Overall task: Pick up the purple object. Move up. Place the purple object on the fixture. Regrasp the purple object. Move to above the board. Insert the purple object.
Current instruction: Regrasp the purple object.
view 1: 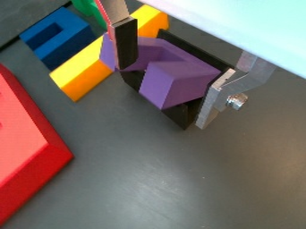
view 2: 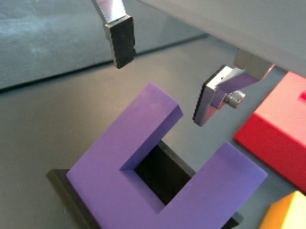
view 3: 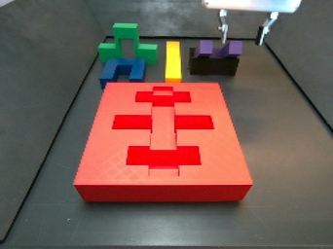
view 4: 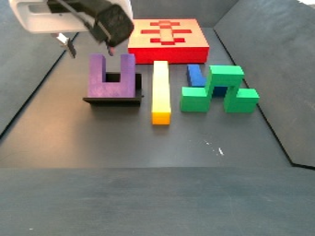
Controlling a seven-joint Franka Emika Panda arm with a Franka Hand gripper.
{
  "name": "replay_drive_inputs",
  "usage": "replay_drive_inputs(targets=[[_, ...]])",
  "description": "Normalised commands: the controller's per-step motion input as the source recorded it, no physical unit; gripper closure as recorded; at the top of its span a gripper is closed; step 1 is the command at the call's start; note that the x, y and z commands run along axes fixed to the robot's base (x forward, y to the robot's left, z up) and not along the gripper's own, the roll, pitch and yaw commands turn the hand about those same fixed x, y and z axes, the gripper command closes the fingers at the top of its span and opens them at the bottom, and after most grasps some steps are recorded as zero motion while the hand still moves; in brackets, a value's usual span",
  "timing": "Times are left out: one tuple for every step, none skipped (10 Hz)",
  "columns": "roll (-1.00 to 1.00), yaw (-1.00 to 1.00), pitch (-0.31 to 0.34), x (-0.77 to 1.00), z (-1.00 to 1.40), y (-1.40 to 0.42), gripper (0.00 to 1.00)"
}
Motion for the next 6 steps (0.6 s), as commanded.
replay_drive_inputs(targets=[[1.0, 0.14, 0.049, 0.0, 0.0, -0.2, 0.0], [1.0, 0.1, 0.054, -0.01, 0.0, -0.11, 0.0], [1.0, 0.09, 0.034, -0.01, 0.0, -0.1, 0.0], [1.0, 0.09, 0.023, 0.0, 0.0, -0.09, 0.0], [1.0, 0.09, 0.003, 0.0, -0.03, -0.07, 0.0], [1.0, 0.07, 0.0, 0.0, -0.04, -0.03, 0.0]])
